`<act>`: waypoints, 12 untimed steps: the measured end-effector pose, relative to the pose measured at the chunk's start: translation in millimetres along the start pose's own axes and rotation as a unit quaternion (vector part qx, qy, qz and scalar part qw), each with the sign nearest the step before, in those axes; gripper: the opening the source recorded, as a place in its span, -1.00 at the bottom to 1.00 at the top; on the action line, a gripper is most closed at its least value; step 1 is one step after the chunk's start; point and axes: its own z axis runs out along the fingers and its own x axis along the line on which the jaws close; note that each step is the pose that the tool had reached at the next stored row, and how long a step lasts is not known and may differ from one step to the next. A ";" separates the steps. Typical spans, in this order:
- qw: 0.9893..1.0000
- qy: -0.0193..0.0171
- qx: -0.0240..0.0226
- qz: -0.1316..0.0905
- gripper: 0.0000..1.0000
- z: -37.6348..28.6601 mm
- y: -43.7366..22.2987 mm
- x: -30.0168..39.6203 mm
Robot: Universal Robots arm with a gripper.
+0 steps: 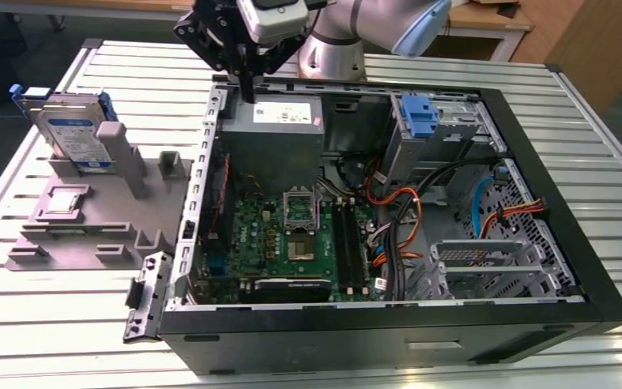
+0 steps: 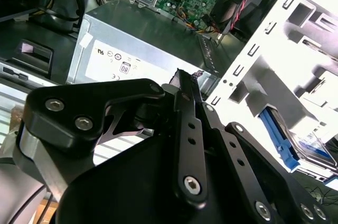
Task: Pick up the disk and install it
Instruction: 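Reach for the disk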
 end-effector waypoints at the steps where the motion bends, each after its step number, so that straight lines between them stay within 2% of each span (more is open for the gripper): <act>1: 1.000 0.000 0.000 0.000 -0.80 0.0 0.0 0.3; 12: 1.000 0.000 0.000 0.000 -0.80 0.6 -0.3 3.5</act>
